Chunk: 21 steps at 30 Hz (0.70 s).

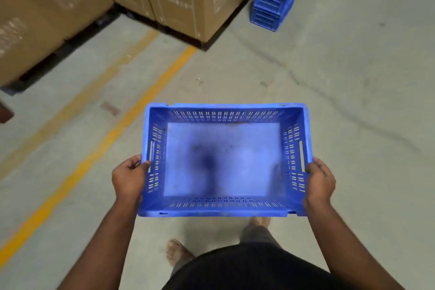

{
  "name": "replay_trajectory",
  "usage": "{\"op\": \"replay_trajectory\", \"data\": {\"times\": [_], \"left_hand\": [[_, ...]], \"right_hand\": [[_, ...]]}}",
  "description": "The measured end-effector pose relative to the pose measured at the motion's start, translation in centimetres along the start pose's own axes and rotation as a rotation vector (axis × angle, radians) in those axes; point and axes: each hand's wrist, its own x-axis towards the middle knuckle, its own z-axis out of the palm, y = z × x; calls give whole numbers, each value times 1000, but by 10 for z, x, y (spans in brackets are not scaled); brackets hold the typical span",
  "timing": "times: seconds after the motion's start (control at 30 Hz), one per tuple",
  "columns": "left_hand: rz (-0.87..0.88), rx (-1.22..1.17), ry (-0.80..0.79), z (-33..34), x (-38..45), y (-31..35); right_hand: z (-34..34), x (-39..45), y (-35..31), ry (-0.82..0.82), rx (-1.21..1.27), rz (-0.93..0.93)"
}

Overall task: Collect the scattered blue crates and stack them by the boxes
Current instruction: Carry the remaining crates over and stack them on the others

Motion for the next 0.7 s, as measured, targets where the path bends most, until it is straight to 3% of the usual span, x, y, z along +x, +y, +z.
{"op": "replay_trajectory", "data": {"times": [0.2,0.37,0.7], "left_hand": [[-40,-31,39,141,-20,14],[-57,-32,30,239,-29,31],[-22,-98,-13,441,48,120]], "right_hand": [[-41,136,-24,-11,-145,-99],[-59,210,-97,-61,-24,-47],[-6,379,-194,-36,116,6]]}}
